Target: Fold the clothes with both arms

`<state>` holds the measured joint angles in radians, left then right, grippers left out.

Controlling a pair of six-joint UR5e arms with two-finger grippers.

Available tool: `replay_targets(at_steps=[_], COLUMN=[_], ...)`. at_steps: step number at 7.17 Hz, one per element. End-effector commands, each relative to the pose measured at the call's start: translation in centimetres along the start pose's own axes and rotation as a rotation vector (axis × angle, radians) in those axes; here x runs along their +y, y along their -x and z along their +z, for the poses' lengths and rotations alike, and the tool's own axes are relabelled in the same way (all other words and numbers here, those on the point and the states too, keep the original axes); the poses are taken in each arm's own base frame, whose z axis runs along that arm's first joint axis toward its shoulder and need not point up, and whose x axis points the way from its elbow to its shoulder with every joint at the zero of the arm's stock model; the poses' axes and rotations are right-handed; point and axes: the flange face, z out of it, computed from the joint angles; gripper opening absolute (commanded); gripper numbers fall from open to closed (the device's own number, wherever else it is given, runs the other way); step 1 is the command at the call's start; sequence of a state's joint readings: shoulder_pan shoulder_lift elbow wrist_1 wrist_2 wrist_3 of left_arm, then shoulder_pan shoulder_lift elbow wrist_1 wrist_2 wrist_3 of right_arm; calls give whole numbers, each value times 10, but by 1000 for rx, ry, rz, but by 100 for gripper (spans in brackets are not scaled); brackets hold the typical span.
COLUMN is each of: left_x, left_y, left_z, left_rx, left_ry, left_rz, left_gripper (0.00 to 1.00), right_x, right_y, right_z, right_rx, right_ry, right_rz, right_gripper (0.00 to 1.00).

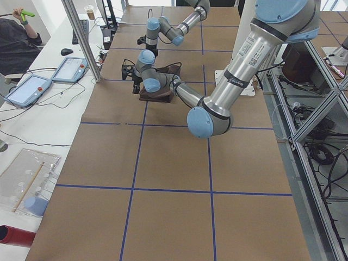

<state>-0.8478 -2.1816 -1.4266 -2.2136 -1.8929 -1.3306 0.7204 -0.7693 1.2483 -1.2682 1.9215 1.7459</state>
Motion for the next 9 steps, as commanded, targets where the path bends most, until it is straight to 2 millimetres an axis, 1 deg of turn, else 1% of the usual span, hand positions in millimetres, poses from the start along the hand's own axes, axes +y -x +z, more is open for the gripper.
replay_targets(at_steps=[1, 2, 3, 4, 5, 6, 8, 9], left_x=[0, 0, 0, 0, 0, 0, -1, 0], left_y=[0, 1, 1, 1, 1, 1, 1, 1], left_z=[0, 0, 0, 0, 0, 0, -1, 0], left_rx=[2, 2, 2, 2, 2, 4, 4, 4], left_ry=[-1, -1, -1, -1, -1, -1, -3, -1], left_rz=[1, 1, 1, 1, 1, 2, 1, 0], left_gripper=[95, 95, 95, 95, 94, 94, 94, 93], right_x=[-5, 3, 6, 5, 4, -1, -12, -23], right_y=[-5, -8, -7, -6, -8, -8, -6, -5], right_z=[16, 24, 24, 22, 23, 21, 14, 8], right_rx=[30, 41, 40, 28, 16, 14, 4, -3], right_ry=[-8, -3, -1, 0, 2, 0, -9, -18], right_rz=[150, 148, 167, 165, 160, 156, 171, 184], right_gripper=[98, 98, 86, 58, 14, 0, 0, 0])
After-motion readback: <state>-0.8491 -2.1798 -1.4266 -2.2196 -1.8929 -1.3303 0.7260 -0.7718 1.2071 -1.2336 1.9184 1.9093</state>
